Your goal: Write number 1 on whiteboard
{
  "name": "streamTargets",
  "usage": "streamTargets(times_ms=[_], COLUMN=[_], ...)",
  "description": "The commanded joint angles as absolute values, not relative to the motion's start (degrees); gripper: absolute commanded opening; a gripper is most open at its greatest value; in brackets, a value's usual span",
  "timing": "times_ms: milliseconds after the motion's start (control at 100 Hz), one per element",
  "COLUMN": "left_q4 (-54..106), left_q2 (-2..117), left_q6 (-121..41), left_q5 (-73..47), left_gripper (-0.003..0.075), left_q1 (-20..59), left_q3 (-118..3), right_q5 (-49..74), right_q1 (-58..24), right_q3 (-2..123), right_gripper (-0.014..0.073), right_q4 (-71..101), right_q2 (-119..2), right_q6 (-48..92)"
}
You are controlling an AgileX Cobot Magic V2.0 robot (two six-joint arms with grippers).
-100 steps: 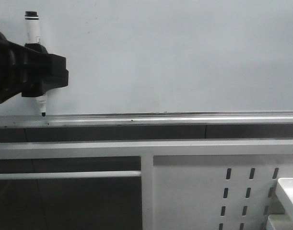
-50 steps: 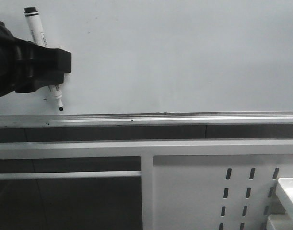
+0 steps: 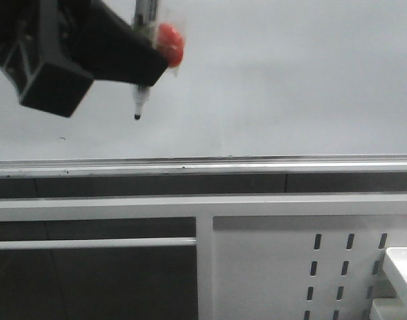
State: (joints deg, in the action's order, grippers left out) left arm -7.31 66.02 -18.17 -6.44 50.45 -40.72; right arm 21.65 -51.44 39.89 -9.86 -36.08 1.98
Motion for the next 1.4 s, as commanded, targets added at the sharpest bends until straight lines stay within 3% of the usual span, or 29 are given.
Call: streamTargets(times_ms=[0, 110, 300, 640, 850, 1090, 1390], left_q4=[-14.29, -17.15, -17.40, -19.70, -19.70, -19.82, -19.95], left_q2=[63.73, 63.72, 63.00, 61.35, 61.47, 61.47, 61.47], left_q6=[-17.95, -17.95, -17.95, -18.06, -18.06, -18.06, -18.06], left_q5=[-7.76, -11.63, -12.76, -12.89, -17.42, -16.87, -14.83], left_gripper=[-0.0020, -0.0020, -0.0020, -0.0020, -0.0020, -0.0020, -0.0020], left_q1=[52.96, 54.48, 54.82, 56.09, 56.22, 56.22, 56.22], left_q3=[-45.21, -47.72, -48.37, -48.37, -48.12, -48.12, -48.12], right_q5=[20.28, 22.00, 21.87, 21.05, 12.41, 20.13, 19.72], right_q1=[-58.30, -64.52, -64.87, -62.70, -62.60, -62.60, -62.60], right_q3=[44.98, 49.33, 54.73, 56.55, 56.81, 56.71, 56.71], right_gripper=[0.0358, 0.0358, 0.0360, 0.0360, 0.0359, 0.0359, 0.0359], right_q4=[-13.49, -19.90, -20.75, -21.89, -21.40, -21.40, -20.92], right_q2=[-43.04, -50.32, -56.98, -57.61, -54.58, -54.91, -60.14], right_q6=[4.49, 4.06, 3.48, 3.48, 3.48, 3.48, 3.48])
